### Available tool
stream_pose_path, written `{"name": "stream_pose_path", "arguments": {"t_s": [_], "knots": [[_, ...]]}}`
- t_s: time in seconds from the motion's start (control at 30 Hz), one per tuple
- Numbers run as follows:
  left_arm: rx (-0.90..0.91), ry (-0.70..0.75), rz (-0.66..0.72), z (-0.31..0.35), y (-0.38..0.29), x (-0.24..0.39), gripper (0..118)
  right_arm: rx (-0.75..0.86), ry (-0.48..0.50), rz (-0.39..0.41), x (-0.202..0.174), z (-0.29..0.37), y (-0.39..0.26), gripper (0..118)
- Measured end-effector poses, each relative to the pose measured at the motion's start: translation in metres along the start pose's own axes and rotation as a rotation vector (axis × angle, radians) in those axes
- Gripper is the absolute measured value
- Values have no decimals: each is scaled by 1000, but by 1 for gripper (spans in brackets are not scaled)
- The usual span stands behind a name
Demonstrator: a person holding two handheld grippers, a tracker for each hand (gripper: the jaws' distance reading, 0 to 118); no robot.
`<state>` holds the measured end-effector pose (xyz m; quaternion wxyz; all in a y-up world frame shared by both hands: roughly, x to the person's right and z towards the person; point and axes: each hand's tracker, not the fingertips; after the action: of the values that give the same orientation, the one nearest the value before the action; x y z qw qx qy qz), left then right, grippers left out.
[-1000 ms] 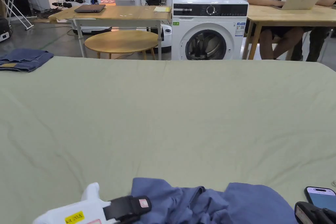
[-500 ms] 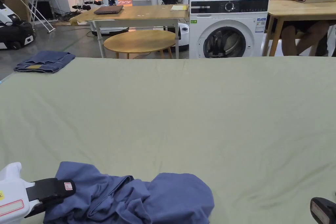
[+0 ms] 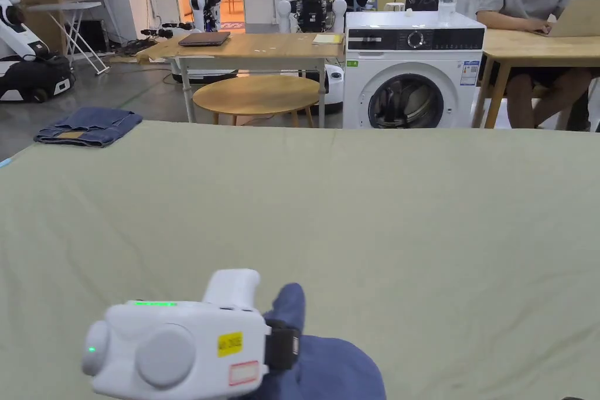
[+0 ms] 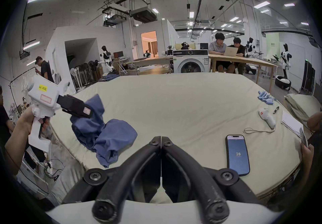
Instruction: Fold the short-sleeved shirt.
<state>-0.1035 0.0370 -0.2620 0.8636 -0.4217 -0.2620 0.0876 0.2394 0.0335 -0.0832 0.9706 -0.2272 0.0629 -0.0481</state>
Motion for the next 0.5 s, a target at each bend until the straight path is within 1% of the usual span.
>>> {"name": "stream_pose_path", "arguments": {"t_s": [0.03,0.07,0.13,0.17,0.2,0.27,0.33,0.43,0.5], "knots": [[-16,-24,18,-10,-3,2,9,0,-1,-4,1,1,-1,0],[-22,-66,28,-18,-4,6,15,-1,0,-7,2,1,-1,0],[-37,-155,78,-38,-7,6,43,-3,-1,-13,3,1,-3,0],[-31,-214,126,-48,-11,5,57,-5,-1,-14,4,1,-4,0],[-23,-238,158,-56,-13,1,65,-5,0,-16,4,0,-4,0],[-13,-284,248,-63,-16,-8,65,-8,2,-17,4,0,-5,0],[13,-304,314,-55,-19,-16,65,-9,6,-13,3,1,-6,0],[134,-394,335,-29,-21,-33,65,-10,8,-6,3,2,-6,0],[213,-393,339,-17,-25,-50,65,-11,12,-7,3,1,-7,0]]}}
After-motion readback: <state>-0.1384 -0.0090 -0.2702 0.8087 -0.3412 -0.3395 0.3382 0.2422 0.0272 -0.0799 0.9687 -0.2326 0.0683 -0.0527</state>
